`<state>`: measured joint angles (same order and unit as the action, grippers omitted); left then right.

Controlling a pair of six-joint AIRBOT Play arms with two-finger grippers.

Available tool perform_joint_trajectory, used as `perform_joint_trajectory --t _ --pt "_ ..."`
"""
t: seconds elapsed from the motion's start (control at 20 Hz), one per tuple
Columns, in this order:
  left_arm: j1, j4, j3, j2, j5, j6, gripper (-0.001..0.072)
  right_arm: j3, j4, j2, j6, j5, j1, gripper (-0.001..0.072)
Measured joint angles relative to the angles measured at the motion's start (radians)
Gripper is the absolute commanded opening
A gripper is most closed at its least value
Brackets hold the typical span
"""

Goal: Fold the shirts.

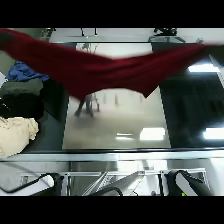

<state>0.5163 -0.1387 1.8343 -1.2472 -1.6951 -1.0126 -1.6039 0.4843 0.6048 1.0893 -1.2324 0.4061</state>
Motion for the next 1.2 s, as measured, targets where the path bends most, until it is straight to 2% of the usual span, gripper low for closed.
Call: perform_joint_trajectory --t 0.2,0.4,0.5,0.65,0.9,1.05,1.2 --pt "0.203 -0.019 0.001 0.249 0.069 -0.027 0.0010 -0.294 0.035 -0.009 -0.028 0.037 0.042 0.0019" --pt "0.282 0.057 0.000 0.264 0.134 -0.076 0.0011 -0.378 0.061 0.072 -0.044 0.017 0.052 0.0018" --pt "0.222 0.174 0.000 0.204 0.150 -0.092 0.0011 -0.349 0.014 0.158 -0.055 -0.029 0.052 0.0018" --pt "0.031 0.421 0.000 0.063 0.190 -0.106 0.0011 -0.225 -0.047 0.298 -0.070 -0.074 0.002 0.0018" --pt "-0.277 0.793 0.000 -0.280 0.372 -0.113 0.0011 0.025 -0.004 0.575 -0.105 -0.035 -0.122 0.0018" --pt "-0.357 0.900 0.016 -0.493 0.486 -0.113 0.0011 0.068 0.029 0.787 -0.116 0.033 -0.142 0.0018" --pt "-0.380 0.948 0.097 -0.678 0.537 -0.122 0.0010 -0.003 0.042 0.969 -0.113 0.063 -0.145 0.0018"
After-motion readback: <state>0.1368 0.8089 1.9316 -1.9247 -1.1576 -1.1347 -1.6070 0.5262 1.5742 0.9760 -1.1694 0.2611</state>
